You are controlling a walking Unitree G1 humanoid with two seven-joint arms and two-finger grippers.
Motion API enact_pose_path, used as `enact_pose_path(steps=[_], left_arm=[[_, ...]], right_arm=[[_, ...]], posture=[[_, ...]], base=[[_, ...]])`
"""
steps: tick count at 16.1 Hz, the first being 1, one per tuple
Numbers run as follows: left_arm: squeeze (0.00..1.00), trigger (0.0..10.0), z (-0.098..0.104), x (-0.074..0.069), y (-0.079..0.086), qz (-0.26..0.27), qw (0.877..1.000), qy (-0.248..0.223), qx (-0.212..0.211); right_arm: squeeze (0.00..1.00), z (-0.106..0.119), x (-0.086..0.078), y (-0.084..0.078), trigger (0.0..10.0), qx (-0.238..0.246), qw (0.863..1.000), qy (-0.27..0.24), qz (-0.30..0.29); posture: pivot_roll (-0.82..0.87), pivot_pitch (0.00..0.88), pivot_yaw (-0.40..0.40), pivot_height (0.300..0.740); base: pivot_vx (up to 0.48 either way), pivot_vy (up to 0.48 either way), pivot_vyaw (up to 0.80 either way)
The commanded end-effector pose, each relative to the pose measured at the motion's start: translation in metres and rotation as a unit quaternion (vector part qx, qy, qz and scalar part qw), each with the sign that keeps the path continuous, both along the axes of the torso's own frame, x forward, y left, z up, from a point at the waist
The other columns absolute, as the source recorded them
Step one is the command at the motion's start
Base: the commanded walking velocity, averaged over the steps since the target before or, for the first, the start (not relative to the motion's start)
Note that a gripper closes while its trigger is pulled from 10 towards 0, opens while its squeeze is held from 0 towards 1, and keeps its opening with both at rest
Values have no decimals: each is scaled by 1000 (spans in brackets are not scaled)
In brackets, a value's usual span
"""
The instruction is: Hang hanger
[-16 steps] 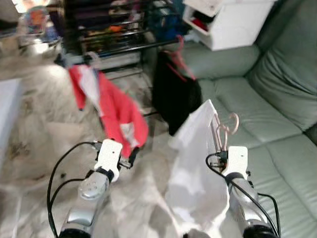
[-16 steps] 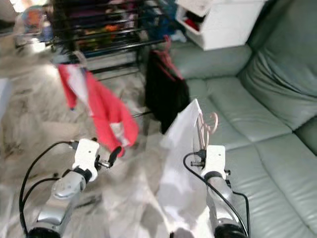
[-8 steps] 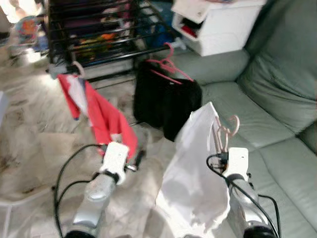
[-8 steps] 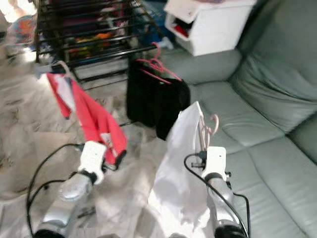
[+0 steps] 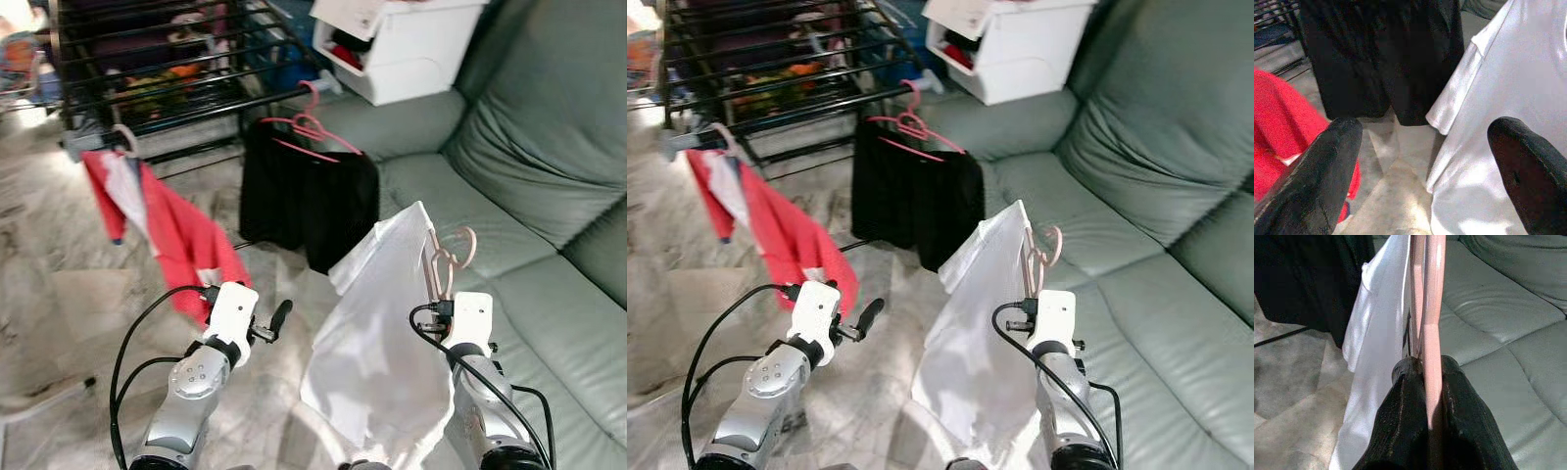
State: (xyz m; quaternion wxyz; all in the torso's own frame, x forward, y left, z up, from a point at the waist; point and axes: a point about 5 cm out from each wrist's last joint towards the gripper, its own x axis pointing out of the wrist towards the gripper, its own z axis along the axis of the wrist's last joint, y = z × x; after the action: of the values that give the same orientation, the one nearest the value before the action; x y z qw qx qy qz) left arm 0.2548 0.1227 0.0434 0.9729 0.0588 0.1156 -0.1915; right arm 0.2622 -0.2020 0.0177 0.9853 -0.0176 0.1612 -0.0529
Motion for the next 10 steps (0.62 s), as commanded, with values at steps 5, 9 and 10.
enact_pose_path(steps=[5, 9, 10], left_arm=[[0, 10000, 5, 0, 0, -11, 1000, -8, -6], [0, 10000, 5, -1, -1, -15, 1000, -5, -13], [0, 10000, 4, -1, -1, -14, 1000, -2, -14]], right_arm=[[0, 12, 7, 1, 10000, -4, 1000, -30, 4], [0, 12, 7, 1, 10000, -5, 1000, -28, 6], [0, 12, 7, 1, 10000, -6, 1000, -28, 6]], posture=[[-26, 0, 39, 740], [-28, 0, 36, 740], [-28, 0, 36, 740]], base=[[50, 0, -800], [351, 65, -800], [277, 337, -800]])
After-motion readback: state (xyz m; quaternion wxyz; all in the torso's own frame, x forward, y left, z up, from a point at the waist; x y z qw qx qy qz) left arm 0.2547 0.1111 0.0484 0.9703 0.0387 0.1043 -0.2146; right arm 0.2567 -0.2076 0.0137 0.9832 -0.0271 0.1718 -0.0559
